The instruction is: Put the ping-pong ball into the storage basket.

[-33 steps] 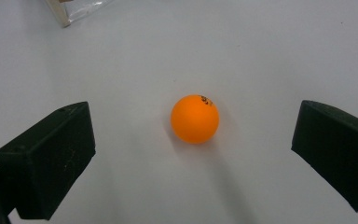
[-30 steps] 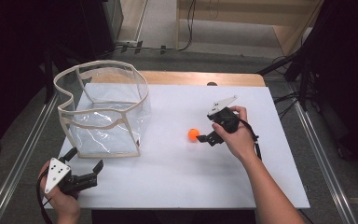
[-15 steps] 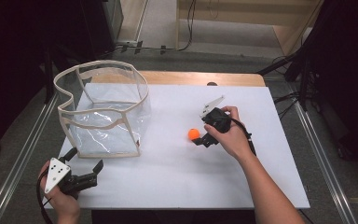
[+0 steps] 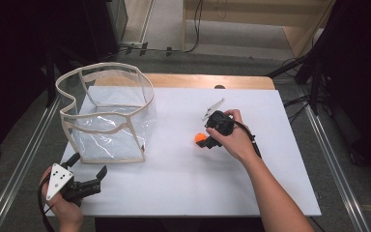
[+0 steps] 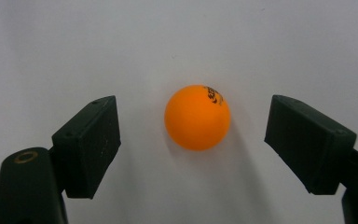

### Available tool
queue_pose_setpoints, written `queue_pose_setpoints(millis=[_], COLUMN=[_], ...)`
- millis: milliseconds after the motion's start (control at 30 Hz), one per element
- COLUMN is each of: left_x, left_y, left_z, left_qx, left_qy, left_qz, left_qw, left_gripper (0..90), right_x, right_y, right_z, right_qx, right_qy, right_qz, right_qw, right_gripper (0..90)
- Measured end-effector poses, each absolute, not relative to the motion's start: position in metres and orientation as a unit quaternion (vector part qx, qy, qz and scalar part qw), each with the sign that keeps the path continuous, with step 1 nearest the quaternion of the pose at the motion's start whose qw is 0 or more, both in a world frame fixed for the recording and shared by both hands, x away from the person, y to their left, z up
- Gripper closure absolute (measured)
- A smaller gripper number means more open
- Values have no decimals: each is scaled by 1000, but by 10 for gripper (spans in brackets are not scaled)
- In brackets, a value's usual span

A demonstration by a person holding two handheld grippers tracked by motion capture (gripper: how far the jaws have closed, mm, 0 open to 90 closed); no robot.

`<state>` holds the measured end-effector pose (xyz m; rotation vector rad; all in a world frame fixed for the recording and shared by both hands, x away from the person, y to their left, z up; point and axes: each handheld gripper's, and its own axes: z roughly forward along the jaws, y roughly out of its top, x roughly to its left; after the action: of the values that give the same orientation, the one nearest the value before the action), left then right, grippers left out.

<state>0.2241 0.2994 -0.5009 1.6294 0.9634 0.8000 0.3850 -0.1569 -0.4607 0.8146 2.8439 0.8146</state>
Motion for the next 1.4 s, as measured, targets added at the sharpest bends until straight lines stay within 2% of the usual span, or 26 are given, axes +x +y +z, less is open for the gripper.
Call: queue_pose_setpoints(millis=[367, 533, 667, 1000, 1400], left_x=[224, 224, 224, 224, 224], left_y=[299, 299, 299, 299, 299], left_z=[-501, -501, -501, -501, -501], left_qx=[679, 679, 679, 679, 679], left_qy=[401, 401, 401, 401, 401], left_qz=[333, 333, 333, 333, 333], left_qw=[517, 517, 517, 517, 517], left_gripper=[0, 0, 0, 0, 0], right_x=[392, 394, 396, 397, 398], right_y=[-148, -144, -144, -143, -140], right_z=[-470, -473, -476, -478, -484], right_qx=[270, 273, 280, 281, 277], right_qy=[934, 935, 934, 934, 940], right_qz=[234, 226, 223, 219, 198], right_qw=[21, 22, 18, 20, 22], right_gripper=[180, 218, 290, 327, 427])
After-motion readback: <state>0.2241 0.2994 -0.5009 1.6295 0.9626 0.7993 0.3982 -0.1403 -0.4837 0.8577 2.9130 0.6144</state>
